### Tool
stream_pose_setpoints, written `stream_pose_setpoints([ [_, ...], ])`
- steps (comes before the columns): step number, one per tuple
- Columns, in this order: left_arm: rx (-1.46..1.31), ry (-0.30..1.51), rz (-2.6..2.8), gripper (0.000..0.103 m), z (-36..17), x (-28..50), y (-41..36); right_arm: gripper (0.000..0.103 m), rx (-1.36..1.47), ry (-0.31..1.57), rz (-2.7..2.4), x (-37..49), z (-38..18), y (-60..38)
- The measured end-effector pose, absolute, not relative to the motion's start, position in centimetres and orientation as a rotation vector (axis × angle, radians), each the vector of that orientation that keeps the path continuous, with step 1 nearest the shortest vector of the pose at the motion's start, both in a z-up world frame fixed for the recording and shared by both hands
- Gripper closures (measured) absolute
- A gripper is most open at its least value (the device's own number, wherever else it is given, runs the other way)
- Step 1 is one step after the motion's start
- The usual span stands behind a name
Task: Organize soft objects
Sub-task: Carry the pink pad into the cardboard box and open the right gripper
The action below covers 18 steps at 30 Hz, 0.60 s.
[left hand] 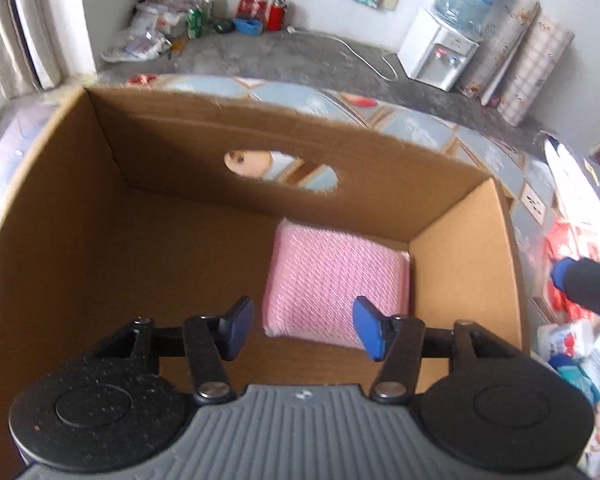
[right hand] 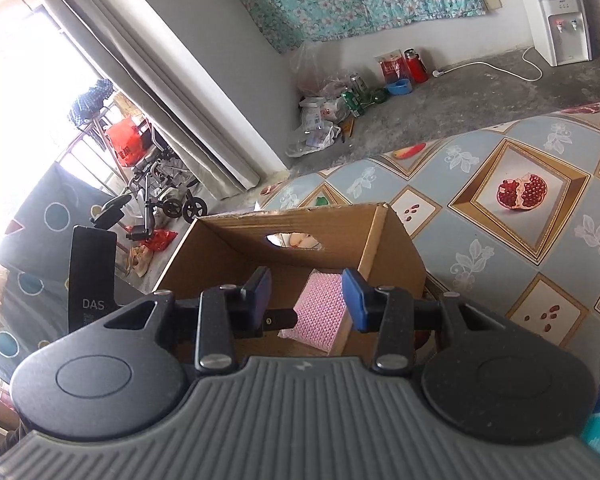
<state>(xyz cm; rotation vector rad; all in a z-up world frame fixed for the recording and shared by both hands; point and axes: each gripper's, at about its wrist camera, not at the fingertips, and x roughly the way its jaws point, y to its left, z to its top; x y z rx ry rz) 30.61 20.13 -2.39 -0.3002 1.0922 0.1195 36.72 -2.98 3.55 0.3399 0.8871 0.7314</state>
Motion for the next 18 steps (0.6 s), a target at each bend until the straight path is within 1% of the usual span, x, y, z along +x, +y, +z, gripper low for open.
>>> stream_pose_setpoints([
  [4, -0.365, 1.139, 0.199, 0.042, -3.7, 31.9, 20.8, 0.062, 0.356, 0.885, 0.736, 36.6, 3.4, -3.4],
  [6, -0.419, 1.181, 0.204, 0.046, -4.9, 32.9, 21.0, 0.062, 0.355, 0.884, 0.736, 36.5, 3.3, -3.5],
  [7, -0.457, 1.19, 0.204, 0.045, -5.5, 33.2, 21.2, 0.062, 0.355, 0.884, 0.734, 36.5, 3.3, -3.5],
  [11, -0.6, 1.172, 0.174, 0.047, -6.2, 33.4, 21.8, 0.062, 0.361, 0.885, 0.723, 36.5, 3.0, -4.0],
  [16, -0.586, 1.155, 0.164, 0.046, -6.0, 33.2, 20.3, 0.062, 0.365, 0.889, 0.706, 36.0, 2.8, -4.6],
  [18, -0.559, 1.131, 0.173, 0.039, -5.3, 32.8, 20.0, 0.062, 0.359, 0.88, 0.693, 35.5, 2.9, -5.0],
])
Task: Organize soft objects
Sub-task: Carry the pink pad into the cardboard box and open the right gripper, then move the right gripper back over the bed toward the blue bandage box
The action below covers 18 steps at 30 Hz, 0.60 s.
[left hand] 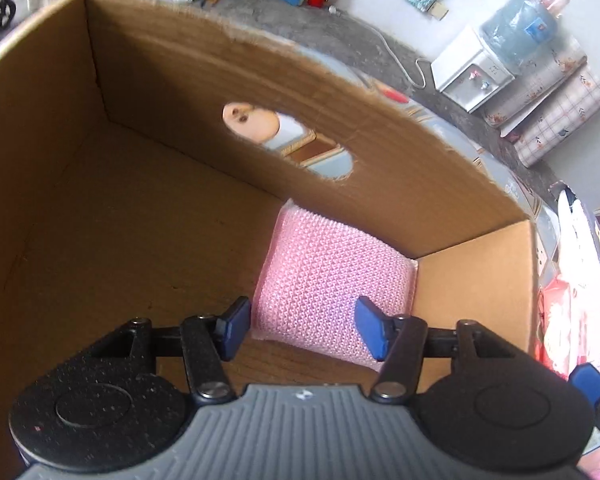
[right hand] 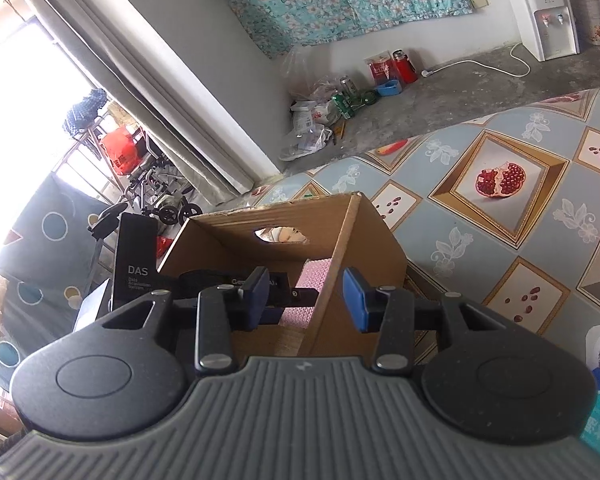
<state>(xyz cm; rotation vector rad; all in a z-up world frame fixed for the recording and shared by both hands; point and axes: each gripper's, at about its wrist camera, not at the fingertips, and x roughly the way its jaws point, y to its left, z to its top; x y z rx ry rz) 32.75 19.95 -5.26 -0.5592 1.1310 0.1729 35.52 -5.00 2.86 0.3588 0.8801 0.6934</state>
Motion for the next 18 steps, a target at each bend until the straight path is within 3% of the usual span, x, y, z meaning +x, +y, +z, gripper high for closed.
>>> stream_pose_setpoints([
  [5, -0.503, 1.038, 0.21, 0.028, -1.8, 30.5, 19.6, 0.061, 0.353, 0.831, 0.669, 33.3, 3.4, -6.5],
  [18, -0.409, 0.816, 0.068, 0.021, 8.2, 21.9, 12.5, 0.055, 0.283, 0.648, 0.561, 23.7, 6.3, -15.6],
])
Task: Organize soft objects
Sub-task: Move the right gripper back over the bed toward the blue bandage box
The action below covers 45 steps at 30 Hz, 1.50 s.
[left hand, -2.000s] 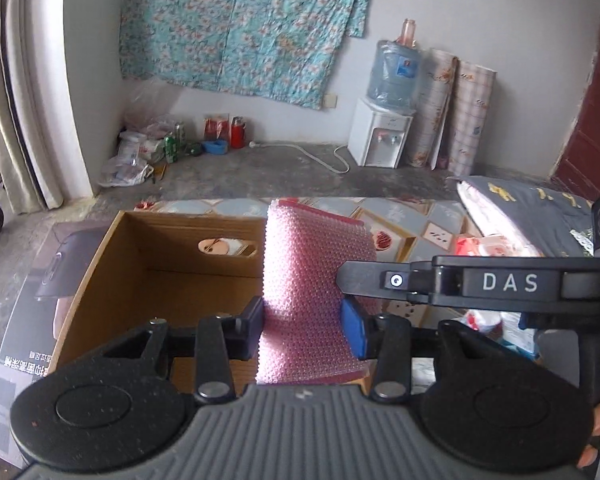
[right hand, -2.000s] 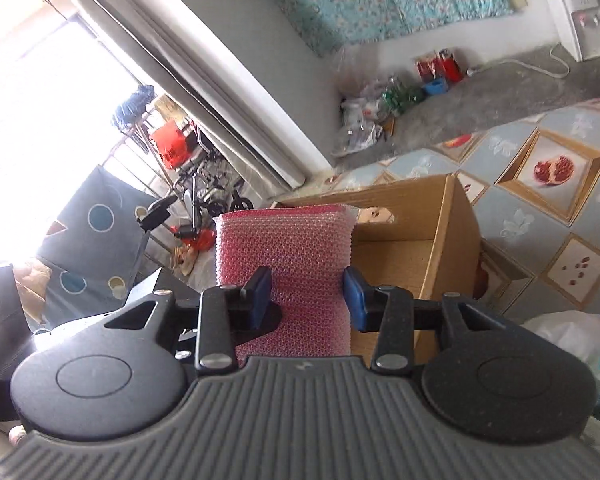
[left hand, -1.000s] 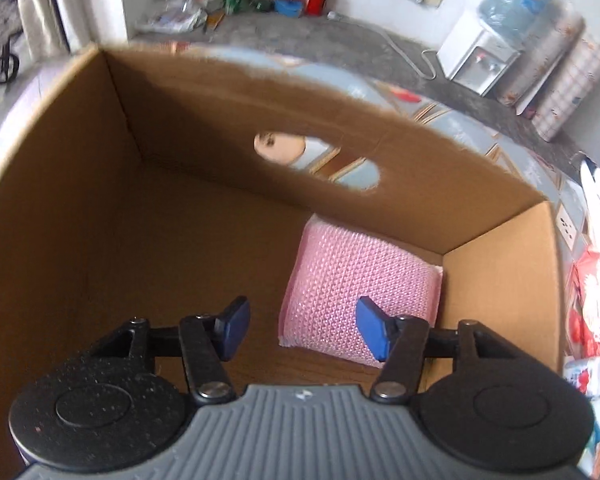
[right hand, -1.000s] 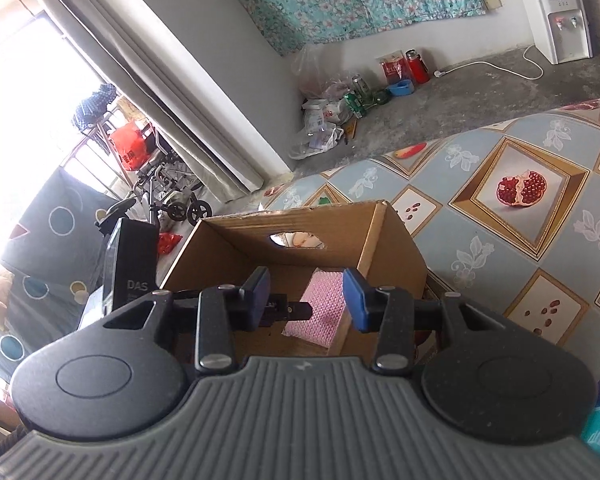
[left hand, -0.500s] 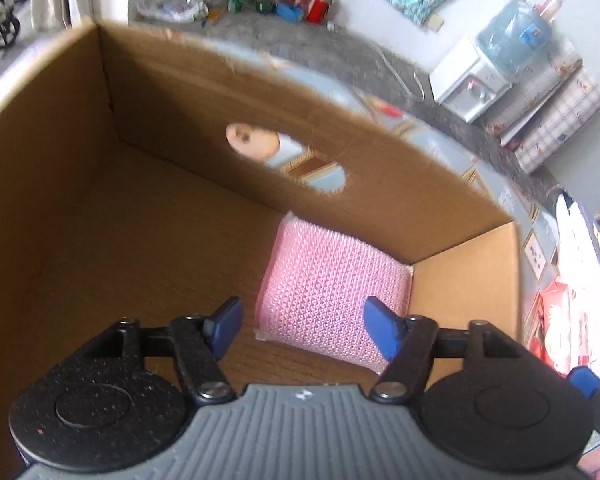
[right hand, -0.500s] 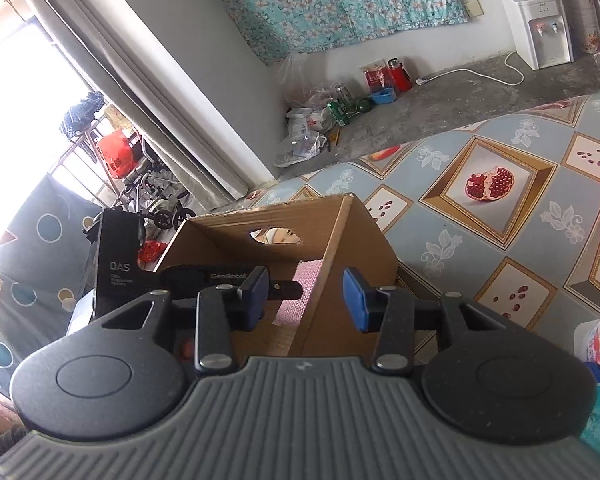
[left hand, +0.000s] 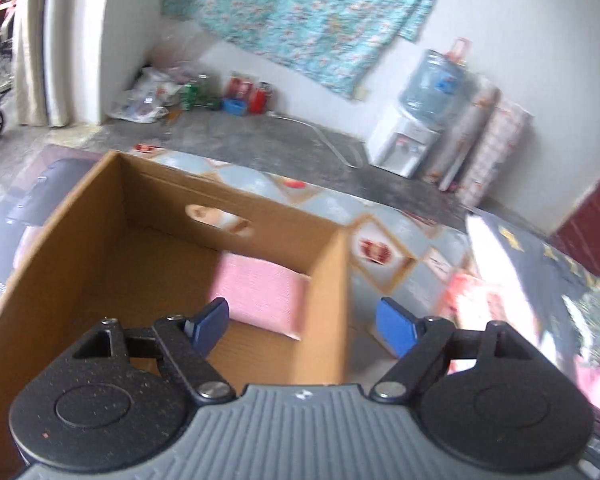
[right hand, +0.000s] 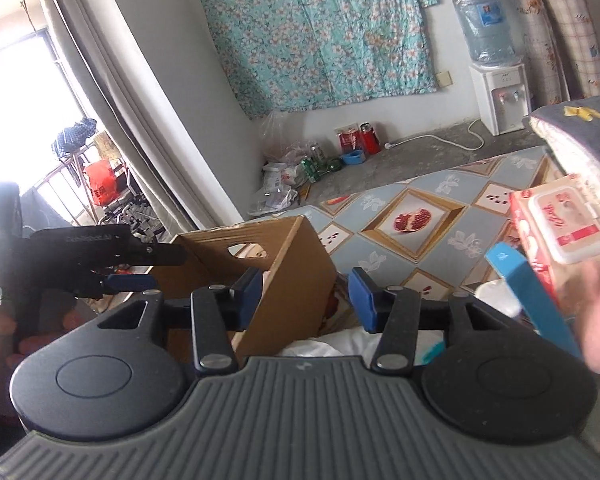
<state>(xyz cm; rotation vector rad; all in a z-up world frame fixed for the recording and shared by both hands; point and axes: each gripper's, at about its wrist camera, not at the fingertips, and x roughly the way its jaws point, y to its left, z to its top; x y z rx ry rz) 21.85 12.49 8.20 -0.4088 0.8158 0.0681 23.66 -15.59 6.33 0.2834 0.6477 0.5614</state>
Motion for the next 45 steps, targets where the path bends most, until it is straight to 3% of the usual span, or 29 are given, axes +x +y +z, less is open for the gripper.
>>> stream_pose_setpoints([
  [8, -0.357, 0.888, -0.177, 0.022, 8.0, 22.7, 2.6, 0.055, 0.164, 0.602, 0.394, 19.2, 3.9, -21.8],
  [21, -0.427, 1.041, -0.333, 0.047, 4.9, 30.6, -7.2, 0.056, -0.122, 0.552, 0.336, 23.6, -0.2, -23.3],
  [25, -0.439, 1.086, -0.324, 0.058, 3.5, 32.5, -8.1, 0.06, -0.177, 0.573, 0.343, 25.6, -1.6, -22.0],
  [29, -0.45, 1.123, -0.314, 0.079, 2.2, 33.6, -8.2, 0.078, -0.221, 0.574, 0.337, 26.7, -2.6, -21.3],
  [38, -0.457, 1.075, -0.381, 0.084, 3.6, 31.1, -6.7, 0.079, -0.254, 0.511, 0.331, 23.9, -1.5, -20.3],
  [41, -0.45, 1.058, -0.402, 0.094, 4.6, 29.1, -5.8, 0.079, -0.283, 0.488, 0.318, 21.9, -0.5, -19.5],
  [45, -0.447, 1.057, -0.402, 0.095, 5.0, 26.5, -4.5, 0.079, -0.318, 0.49, 0.329, 18.8, 0.1, -18.0],
])
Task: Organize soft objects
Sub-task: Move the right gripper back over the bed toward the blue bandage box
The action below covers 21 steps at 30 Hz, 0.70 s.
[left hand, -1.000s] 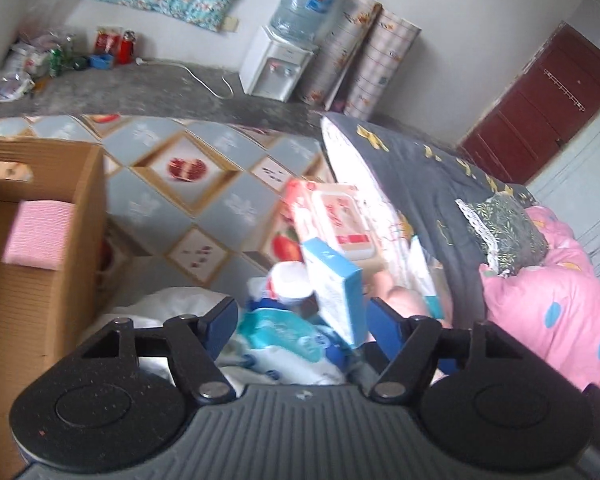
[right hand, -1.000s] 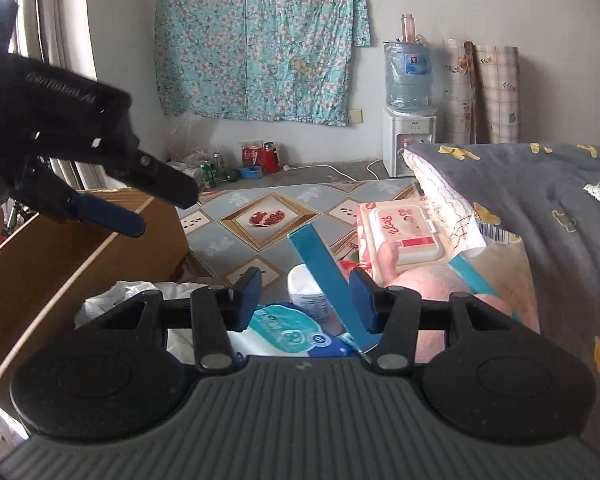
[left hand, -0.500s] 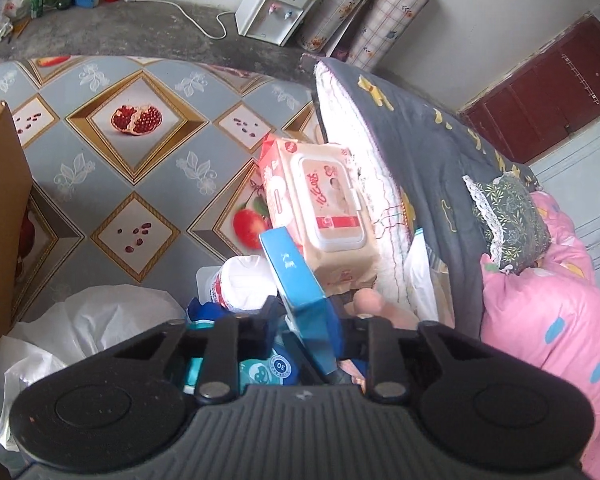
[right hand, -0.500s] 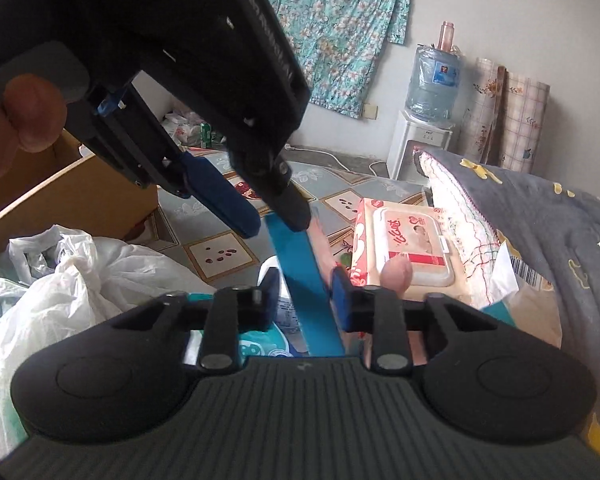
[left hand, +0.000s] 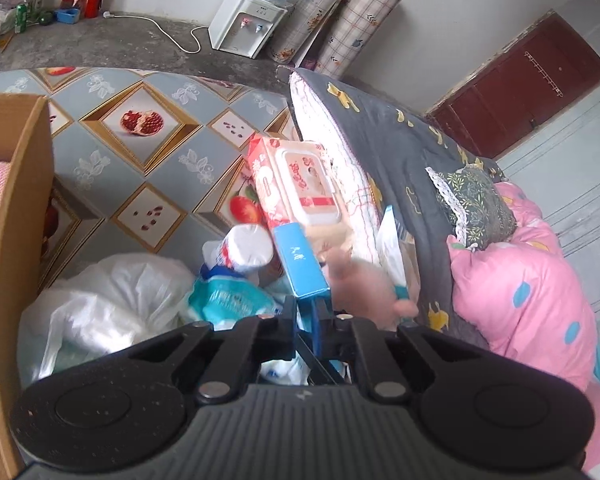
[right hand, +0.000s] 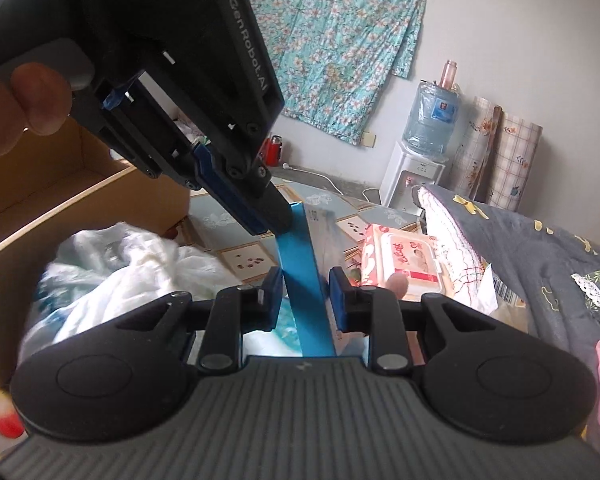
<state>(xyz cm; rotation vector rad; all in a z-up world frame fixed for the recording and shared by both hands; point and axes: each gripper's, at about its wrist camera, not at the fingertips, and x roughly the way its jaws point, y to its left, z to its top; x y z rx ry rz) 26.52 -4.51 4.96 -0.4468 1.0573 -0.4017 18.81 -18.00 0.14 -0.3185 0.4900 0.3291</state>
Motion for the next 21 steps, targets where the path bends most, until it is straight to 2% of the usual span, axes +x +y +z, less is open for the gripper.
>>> stream_pose_setpoints([
  [4, -0.455, 1.061, -0.38, 0.095, 4.2, 24.3, -3.3, 0.082, -0.286, 0.541, 0.377, 17.3, -0.5, -16.7],
  [8, -0.502, 1.06, -0.368, 0.08, 3.2, 22.6, -1.8, 0.082, -0.258, 0.586, 0.425, 16.6, -2.0, -15.3],
  [11, -0.481, 1.041, -0.329, 0.079, 2.8, 21.7, -1.2, 0.082, -0.213, 0.602, 0.463, 16.0, -2.7, -15.2],
  [18, -0.441, 1.001, -0.353, 0.078, 2.7, 20.1, -1.4, 0.074, -0.103, 0.599, 0.443, 14.9, -1.4, -21.5],
  [21, -0.432, 0.994, -0.389, 0.072, 2.5, 19.9, -2.4, 0.068, 0.004, 0.618, 0.392, 15.5, -1.1, -26.1],
])
